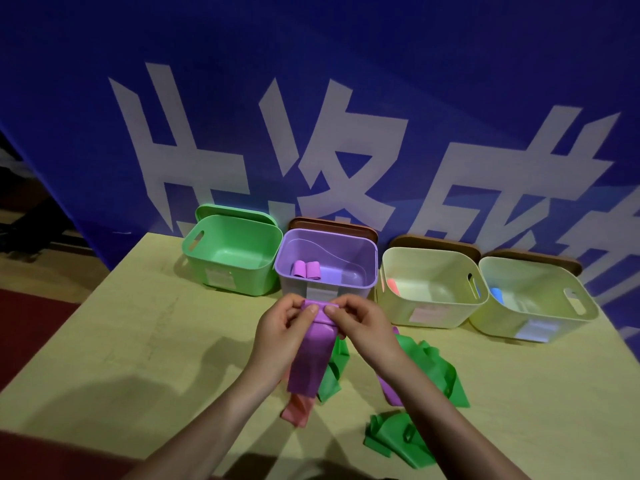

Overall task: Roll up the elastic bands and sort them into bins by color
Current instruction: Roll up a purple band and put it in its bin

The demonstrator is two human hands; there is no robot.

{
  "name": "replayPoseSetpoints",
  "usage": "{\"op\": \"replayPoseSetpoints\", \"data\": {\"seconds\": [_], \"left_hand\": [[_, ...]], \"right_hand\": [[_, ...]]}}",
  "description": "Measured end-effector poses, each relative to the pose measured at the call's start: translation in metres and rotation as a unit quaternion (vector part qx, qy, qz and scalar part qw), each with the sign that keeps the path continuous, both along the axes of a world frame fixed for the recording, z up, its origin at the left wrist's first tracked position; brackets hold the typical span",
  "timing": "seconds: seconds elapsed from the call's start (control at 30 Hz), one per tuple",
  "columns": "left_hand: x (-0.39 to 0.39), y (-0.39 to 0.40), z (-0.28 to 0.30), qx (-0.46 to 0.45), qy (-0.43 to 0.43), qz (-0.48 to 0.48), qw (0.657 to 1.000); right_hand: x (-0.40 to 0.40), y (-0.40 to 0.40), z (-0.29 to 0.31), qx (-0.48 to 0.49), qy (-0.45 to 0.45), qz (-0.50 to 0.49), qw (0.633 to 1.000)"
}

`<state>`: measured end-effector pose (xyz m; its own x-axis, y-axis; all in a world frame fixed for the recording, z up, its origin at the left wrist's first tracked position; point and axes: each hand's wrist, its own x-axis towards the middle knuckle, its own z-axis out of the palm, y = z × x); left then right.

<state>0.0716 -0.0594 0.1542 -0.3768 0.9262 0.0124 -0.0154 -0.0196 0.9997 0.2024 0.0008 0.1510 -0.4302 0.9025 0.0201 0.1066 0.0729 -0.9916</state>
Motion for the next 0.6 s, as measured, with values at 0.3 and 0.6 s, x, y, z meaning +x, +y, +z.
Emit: {"op": "replayPoseSetpoints", "data": {"seconds": [0.3,0.6], "left_hand": [[0.005,0.011,0.003,0.005,-0.021,-0.064,0.998],[0.007,0.012,-0.003,-0.012,0.034,-0.008,0.999]], "right_hand": [[0.015,0.008,0.009,-0.016,0.076,0.012,0.997],[0.013,0.004,0.005,-0.077,0.099,0.027,0.992]]}}
